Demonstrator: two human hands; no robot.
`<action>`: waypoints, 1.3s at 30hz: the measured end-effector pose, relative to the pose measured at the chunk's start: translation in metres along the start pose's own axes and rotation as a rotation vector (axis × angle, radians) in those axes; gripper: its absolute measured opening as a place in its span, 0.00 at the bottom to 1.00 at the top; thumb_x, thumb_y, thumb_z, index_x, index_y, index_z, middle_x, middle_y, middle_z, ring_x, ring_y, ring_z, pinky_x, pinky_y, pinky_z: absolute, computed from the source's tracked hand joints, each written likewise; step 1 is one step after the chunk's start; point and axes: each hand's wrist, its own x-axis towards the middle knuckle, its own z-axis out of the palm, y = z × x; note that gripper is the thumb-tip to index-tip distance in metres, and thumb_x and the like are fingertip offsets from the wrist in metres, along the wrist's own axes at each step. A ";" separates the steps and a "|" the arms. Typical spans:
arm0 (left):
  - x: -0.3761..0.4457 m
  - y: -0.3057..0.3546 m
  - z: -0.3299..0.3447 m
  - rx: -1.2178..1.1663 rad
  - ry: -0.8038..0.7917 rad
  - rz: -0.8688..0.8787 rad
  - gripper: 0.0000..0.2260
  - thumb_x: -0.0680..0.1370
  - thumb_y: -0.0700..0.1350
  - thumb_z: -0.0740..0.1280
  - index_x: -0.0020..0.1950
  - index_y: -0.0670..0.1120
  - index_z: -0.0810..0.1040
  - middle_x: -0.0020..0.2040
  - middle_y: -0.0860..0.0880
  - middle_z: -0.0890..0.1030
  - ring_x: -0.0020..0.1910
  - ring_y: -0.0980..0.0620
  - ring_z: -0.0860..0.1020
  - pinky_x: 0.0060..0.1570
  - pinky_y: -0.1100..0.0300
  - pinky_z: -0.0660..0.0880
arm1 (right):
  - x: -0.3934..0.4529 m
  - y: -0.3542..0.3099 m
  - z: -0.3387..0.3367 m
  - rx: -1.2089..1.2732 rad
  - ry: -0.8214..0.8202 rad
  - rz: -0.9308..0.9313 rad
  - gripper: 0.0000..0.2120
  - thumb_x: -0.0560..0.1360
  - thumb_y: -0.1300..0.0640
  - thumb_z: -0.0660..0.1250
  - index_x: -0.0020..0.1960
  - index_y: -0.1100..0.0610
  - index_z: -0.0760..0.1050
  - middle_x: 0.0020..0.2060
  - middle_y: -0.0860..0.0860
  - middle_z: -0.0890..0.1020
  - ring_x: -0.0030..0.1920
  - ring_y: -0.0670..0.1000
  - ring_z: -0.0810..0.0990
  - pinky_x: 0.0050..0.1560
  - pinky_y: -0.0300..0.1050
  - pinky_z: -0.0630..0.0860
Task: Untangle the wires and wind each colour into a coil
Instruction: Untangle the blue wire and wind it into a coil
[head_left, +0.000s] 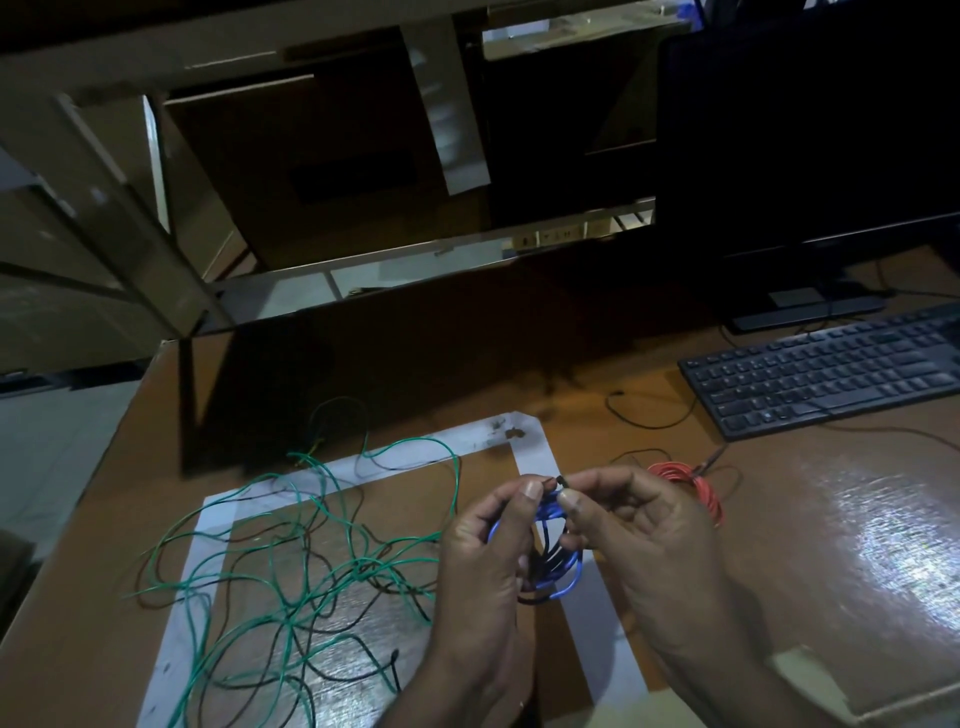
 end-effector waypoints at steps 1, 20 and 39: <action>-0.001 0.001 0.001 0.009 -0.008 -0.001 0.11 0.82 0.37 0.63 0.55 0.29 0.78 0.22 0.52 0.73 0.20 0.63 0.70 0.23 0.70 0.70 | 0.000 0.000 0.000 0.000 0.003 -0.003 0.05 0.68 0.57 0.74 0.43 0.50 0.85 0.38 0.57 0.86 0.35 0.54 0.84 0.39 0.45 0.83; 0.000 -0.003 -0.003 0.031 -0.013 -0.004 0.12 0.82 0.38 0.64 0.56 0.29 0.79 0.23 0.53 0.73 0.19 0.62 0.70 0.22 0.71 0.68 | 0.003 0.009 -0.003 -0.063 -0.014 0.002 0.09 0.73 0.64 0.74 0.44 0.51 0.85 0.38 0.57 0.86 0.35 0.55 0.83 0.40 0.49 0.83; -0.002 -0.008 -0.007 0.073 -0.005 -0.018 0.10 0.81 0.39 0.65 0.55 0.33 0.82 0.23 0.54 0.74 0.20 0.61 0.71 0.24 0.70 0.70 | 0.007 0.012 -0.007 -0.243 -0.027 0.030 0.08 0.71 0.60 0.79 0.42 0.53 0.80 0.37 0.54 0.84 0.38 0.56 0.84 0.36 0.44 0.82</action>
